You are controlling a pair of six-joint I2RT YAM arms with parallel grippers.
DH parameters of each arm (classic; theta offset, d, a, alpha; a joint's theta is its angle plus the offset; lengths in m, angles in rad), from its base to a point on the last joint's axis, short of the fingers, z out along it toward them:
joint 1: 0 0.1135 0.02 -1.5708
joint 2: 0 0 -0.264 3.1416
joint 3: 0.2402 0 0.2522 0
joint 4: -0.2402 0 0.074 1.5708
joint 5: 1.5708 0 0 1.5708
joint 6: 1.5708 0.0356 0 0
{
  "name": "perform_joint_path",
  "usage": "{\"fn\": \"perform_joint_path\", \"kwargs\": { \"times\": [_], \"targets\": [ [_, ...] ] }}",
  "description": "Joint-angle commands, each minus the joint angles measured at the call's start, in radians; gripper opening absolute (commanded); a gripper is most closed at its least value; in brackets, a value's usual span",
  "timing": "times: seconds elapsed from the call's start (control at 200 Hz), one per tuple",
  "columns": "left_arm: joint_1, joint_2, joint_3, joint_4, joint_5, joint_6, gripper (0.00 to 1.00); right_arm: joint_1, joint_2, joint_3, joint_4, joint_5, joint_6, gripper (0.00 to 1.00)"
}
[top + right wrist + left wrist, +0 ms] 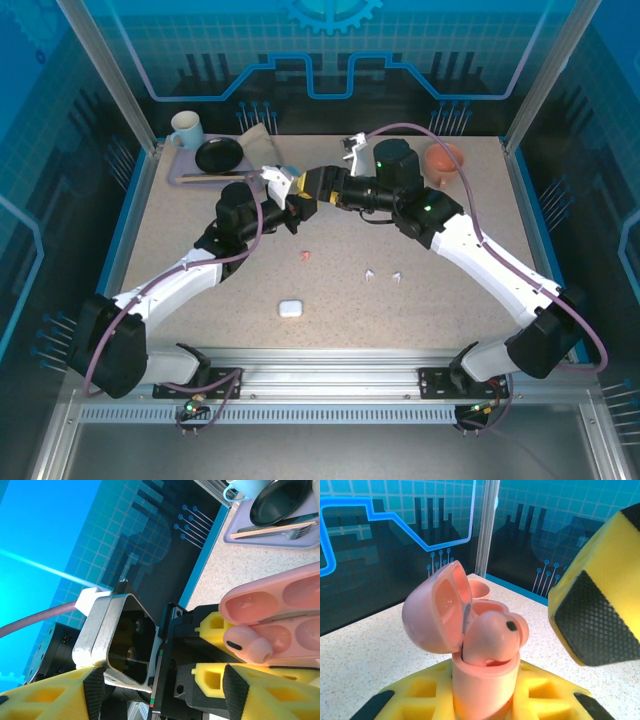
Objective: Insert wireless bluetooth earbuds into charging case
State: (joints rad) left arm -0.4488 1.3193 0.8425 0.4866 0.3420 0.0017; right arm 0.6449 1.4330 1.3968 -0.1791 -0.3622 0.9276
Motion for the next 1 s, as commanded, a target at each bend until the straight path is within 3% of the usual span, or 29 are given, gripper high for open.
{"fn": "perform_joint_path", "kwargs": {
  "times": [0.0,0.56,0.795,0.995],
  "targets": [
    [-0.002,-0.009,0.001,0.035,0.048,0.017,0.00,-0.038,0.015,0.006,0.011,0.034,0.005,0.66],
    [-0.002,-0.011,0.007,0.038,0.048,0.014,0.00,-0.051,-0.018,-0.035,0.037,0.031,0.022,0.66],
    [-0.002,-0.008,0.013,0.035,0.051,0.016,0.00,-0.057,-0.107,-0.038,-0.081,0.111,-0.099,0.66],
    [-0.002,-0.006,0.020,0.031,0.048,0.018,0.00,-0.041,-0.099,-0.051,-0.039,0.080,-0.052,0.65]
  ]
}}
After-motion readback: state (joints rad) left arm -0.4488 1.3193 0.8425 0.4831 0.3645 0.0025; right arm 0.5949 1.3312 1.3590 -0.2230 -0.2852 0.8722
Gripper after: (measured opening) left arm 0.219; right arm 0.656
